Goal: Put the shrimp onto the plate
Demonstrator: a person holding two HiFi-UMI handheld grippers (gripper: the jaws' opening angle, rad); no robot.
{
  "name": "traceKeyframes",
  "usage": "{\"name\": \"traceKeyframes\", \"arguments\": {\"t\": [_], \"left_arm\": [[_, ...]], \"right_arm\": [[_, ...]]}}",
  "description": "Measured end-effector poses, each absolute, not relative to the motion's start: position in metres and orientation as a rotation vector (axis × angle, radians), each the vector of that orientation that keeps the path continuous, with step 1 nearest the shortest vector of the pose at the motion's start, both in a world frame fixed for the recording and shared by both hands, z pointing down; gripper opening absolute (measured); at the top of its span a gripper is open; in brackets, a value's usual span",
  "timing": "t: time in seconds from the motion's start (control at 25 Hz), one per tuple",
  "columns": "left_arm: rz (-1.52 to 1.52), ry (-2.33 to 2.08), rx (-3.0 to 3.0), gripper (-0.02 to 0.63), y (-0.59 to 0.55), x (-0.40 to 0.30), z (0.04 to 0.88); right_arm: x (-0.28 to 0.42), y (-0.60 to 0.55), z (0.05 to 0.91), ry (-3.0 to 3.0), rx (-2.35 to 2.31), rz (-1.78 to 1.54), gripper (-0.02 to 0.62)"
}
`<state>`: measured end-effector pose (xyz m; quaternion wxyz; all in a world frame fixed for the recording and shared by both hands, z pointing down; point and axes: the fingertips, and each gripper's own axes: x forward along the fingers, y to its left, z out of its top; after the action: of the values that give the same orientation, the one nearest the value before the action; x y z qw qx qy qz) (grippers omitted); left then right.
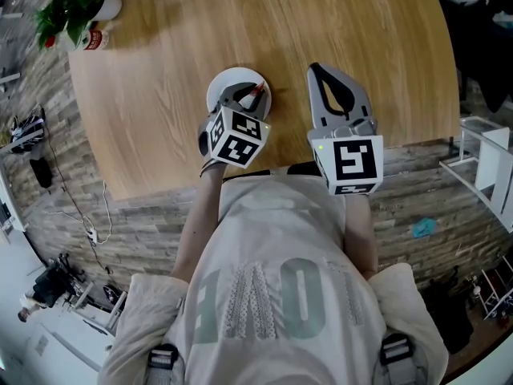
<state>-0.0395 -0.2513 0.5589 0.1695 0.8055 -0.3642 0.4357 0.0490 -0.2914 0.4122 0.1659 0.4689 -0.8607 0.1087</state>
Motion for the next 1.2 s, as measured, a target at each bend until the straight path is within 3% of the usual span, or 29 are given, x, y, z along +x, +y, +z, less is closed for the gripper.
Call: {"name": "traceKeyframes", "arguments": {"t": [0.72,1.2], "left_arm": [[1.181,-1.108,2.292,0.089,-0.262,-0.043,0.545],[0.595,-1.551,2.455,0.089,-0.313,-0.063,0.391]], "right_arm": [[0.045,-0.293,0.407,-2.479,1.307,0.291,0.02],[0.01,-0.298,0.361,-2.593,1.201,0.125,0.02]]}}
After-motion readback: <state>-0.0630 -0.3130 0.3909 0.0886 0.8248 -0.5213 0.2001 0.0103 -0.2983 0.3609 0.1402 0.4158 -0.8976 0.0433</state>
